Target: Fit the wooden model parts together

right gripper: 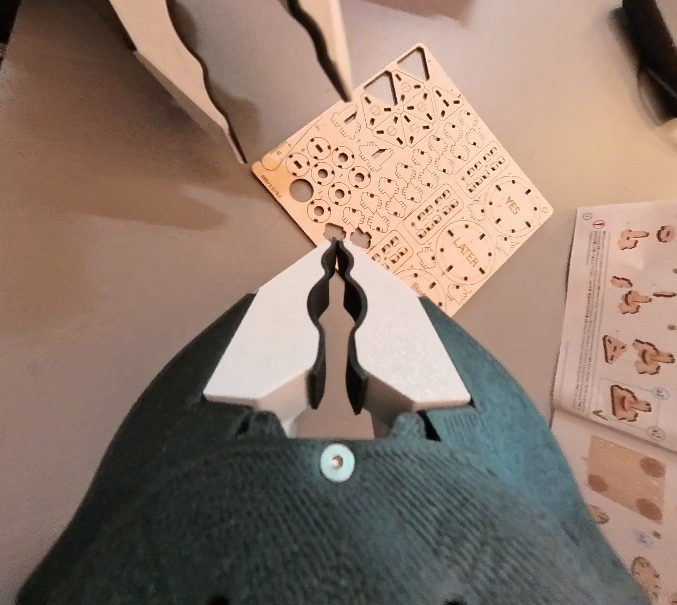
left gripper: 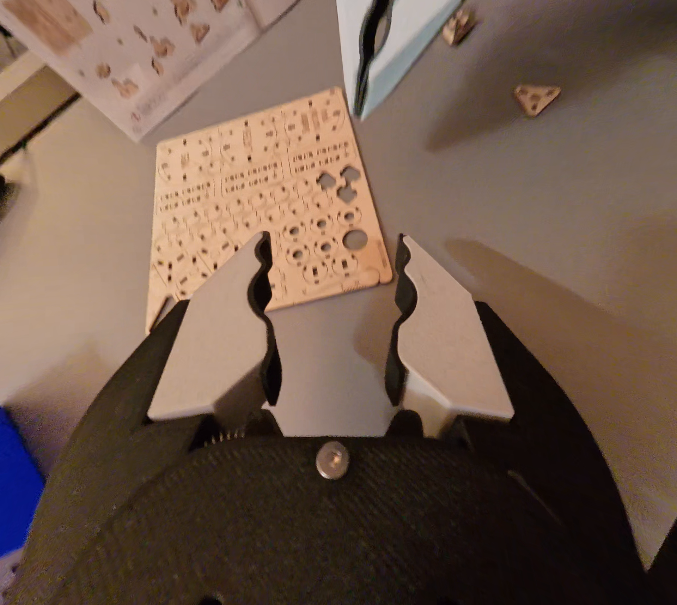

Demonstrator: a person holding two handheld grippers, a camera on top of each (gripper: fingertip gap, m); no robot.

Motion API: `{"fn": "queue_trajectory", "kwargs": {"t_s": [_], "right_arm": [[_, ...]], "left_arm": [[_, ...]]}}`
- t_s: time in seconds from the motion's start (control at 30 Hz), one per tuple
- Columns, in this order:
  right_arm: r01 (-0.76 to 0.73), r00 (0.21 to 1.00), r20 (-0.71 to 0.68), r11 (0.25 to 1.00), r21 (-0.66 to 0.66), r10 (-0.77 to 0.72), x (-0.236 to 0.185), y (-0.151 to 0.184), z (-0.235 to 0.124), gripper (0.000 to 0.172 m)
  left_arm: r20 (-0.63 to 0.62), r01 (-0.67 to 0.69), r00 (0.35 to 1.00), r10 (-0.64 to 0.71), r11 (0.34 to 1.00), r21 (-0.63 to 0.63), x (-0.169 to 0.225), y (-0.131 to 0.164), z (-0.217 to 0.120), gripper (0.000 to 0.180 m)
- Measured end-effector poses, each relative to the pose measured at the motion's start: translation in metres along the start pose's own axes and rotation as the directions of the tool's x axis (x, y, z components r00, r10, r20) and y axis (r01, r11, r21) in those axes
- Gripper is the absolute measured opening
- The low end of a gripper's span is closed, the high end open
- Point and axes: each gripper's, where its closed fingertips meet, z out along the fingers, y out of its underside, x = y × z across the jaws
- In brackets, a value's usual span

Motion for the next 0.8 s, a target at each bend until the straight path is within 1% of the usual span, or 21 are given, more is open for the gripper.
{"fn": "queue_trajectory", "kwargs": {"t_s": [0.07,0.13,0.2,0.33,0.4,0.5,0.6,0.67,0.73,0.8], "right_arm": [[-0.014,1.0,0.009,1.0,0.008,0.014,-0.002,0.003,0.004,0.0],[-0.038,0.999,0.035,0.999,0.013,0.038,-0.008,0.005,0.011,0.0],[-0.068,0.996,0.052,0.998,-0.009,0.068,-0.011,0.011,0.019,0.005],[-0.106,0.988,0.107,0.994,-0.029,0.108,-0.015,0.012,0.034,0.017],[-0.097,0.986,0.135,0.994,-0.047,0.102,-0.017,0.011,0.042,0.02],[-0.056,0.985,0.156,0.992,-0.109,0.073,-0.017,0.015,0.052,0.022],[-0.051,0.978,0.191,0.987,-0.151,0.08,-0.022,0.019,0.057,0.023],[-0.07,0.973,0.208,0.986,-0.154,0.101,-0.026,0.018,0.057,0.027],[-0.075,0.966,0.235,0.987,-0.139,0.107,-0.035,0.016,0.056,0.024],[-0.076,0.955,0.28,0.992,-0.097,0.1,-0.052,0.011,0.055,0.015]], "left_arm": [[-0.004,0.031,0.999,-0.032,0.998,-0.046,0.007,0.018,0.001,0.067],[-0.05,0.06,0.997,-0.063,0.996,-0.058,0.014,0.023,0.001,0.066],[-0.116,0.072,0.99,-0.079,0.996,-0.061,0.025,0.021,0.001,0.053],[-0.087,0.029,0.995,-0.038,0.995,-0.1,0.028,0.021,0.007,0.047],[-0.097,0.037,0.994,-0.046,0.995,-0.094,0.031,0.019,0.007,0.046],[-0.079,0.062,0.995,-0.068,0.995,-0.077,0.025,0.018,0.001,0.045],[-0.058,0.121,0.991,-0.123,0.992,-0.045,0.012,0.017,-0.008,0.046],[-0.01,0.184,0.983,-0.184,0.983,-0.02,-0.003,0.016,-0.013,0.053],[0.033,0.242,0.97,-0.242,0.97,0.015,-0.018,0.015,-0.016,0.062],[0.052,0.287,0.956,-0.289,0.957,0.042,-0.028,0.014,-0.017,0.068]]}}
